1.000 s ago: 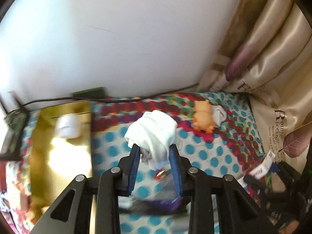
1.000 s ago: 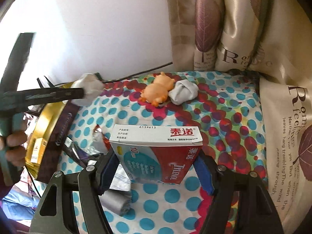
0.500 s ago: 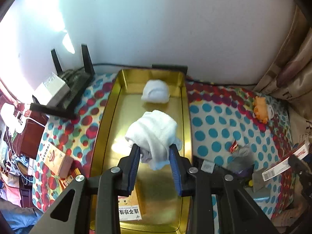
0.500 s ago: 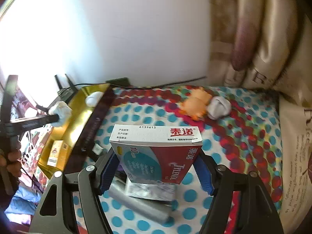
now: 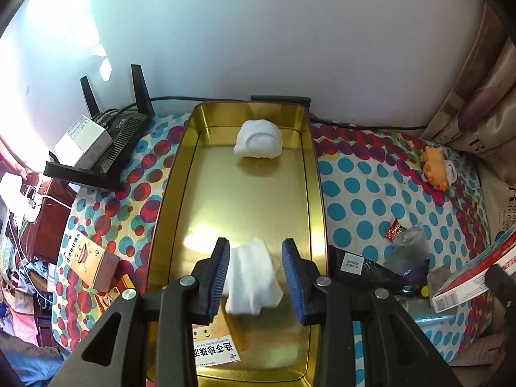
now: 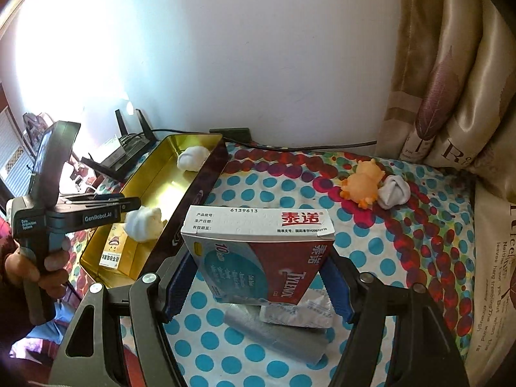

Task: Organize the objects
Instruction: 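Drop the sock into the gold tray with left while right places the Tylenol box there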

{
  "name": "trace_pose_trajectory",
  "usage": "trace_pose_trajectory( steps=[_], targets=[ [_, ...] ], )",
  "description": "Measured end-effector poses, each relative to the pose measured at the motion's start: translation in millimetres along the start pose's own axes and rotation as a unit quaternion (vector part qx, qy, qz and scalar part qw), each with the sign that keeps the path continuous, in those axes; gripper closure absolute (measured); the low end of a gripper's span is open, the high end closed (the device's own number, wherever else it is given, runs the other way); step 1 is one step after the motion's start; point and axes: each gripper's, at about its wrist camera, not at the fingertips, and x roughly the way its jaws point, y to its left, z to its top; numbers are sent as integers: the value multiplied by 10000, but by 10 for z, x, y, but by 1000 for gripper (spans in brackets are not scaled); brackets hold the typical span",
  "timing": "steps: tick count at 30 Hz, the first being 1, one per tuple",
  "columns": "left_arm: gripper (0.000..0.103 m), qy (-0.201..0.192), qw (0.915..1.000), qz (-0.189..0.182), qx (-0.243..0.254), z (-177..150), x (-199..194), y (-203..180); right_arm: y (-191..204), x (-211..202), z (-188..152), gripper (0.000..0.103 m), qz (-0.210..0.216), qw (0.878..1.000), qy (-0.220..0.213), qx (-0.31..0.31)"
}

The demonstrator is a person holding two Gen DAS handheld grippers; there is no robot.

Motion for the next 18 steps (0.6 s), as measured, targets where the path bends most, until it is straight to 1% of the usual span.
trace_pose_trajectory(
  steps=[2, 5, 7, 9, 10, 14, 18],
  targets=[
    [69, -83, 10000, -32, -20, -11, -88, 35, 44, 9, 8, 34, 6, 10000, 11, -41],
    [68, -317, 9995, 64, 71, -81, -287, 99, 153, 44, 66, 34, 94, 9998, 0, -162],
    [65, -439, 9989, 148, 106, -147, -421, 167, 259, 93, 140, 34, 258, 9993, -32, -269],
    [65, -497, 9985, 203, 81, -195, -517, 243, 410, 173, 233, 34, 411, 9982, -73, -434],
    [65, -513, 9983, 279, 41, -225, -576, 300, 505, 239, 296, 34, 552, 9970, -91, -527],
    [64, -525, 9979, 349, -166, -348, -721, 507, 886, 502, 505, 34, 922, 9913, -120, -937],
    [64, -511, 9967, 428, -457, -500, -838, 726, 1257, 783, 635, 34, 1222, 9851, 21, -1210]
  ],
)
